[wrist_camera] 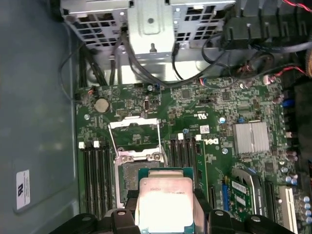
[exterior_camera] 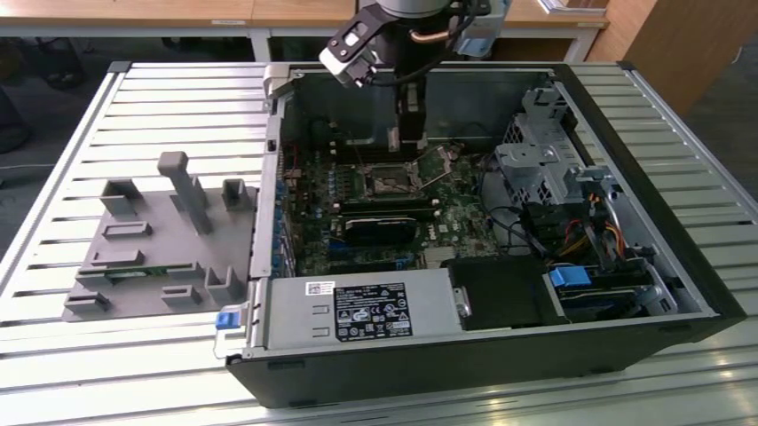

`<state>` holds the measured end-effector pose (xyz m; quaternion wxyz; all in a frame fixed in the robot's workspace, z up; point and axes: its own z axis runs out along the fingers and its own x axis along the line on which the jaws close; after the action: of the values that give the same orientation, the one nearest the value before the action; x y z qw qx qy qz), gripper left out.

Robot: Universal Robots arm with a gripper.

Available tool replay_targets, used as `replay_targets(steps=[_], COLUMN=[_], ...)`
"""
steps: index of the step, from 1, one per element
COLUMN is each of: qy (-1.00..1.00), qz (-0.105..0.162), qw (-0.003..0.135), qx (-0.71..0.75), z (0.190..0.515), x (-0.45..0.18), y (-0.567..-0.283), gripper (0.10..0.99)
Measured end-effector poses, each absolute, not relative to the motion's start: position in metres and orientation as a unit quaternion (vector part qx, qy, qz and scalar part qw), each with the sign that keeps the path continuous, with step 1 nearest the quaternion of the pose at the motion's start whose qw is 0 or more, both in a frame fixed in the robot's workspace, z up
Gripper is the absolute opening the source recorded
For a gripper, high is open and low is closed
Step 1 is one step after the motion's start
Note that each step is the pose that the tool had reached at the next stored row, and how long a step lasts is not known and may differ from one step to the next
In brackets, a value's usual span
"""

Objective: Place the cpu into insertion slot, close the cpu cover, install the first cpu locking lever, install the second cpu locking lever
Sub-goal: 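Place the cpu into insertion slot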

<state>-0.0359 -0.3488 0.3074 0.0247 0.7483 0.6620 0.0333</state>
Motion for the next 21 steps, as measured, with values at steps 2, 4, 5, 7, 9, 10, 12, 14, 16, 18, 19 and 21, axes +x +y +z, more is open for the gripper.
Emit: replay_targets(steps=[2,4,5,7,9,10,12,14,16,18,19,21], qy=[0.656,0.655,0.654,0.656,0.667,0.674,0.688,0.698,0.700,0.700,0.700,0.700], qz=[0.033,0.033,0.033,0.033,0.033,0.034,0.034,0.034,0.034,0.034,0.034,0.034], qw=[0.025,0.025,0.025,0.025,0.025,0.024,0.024,0.023,0.023,0.023,0.023,0.023], qx=[0.753,0.755,0.755,0.753,0.744,0.738,0.725,0.715,0.713,0.713,0.713,0.713], z=[0.306,0.303,0.301,0.297,0.294,0.293,0.290,0.287,0.284,0.281,0.279,0.275], x=[-0.036,-0.036,-0.036,-0.036,-0.036,-0.036,-0.036,-0.036,-0.036,-0.036,-0.036,-0.036], y=[-0.349,-0.348,-0.347,-0.346,-0.346,-0.346,-0.346,-0.346,-0.344,-0.343,-0.341,-0.340], gripper=[0.525,0.525,0.525,0.525,0.525,0.525,0.525,0.525,0.525,0.525,0.525,0.525])
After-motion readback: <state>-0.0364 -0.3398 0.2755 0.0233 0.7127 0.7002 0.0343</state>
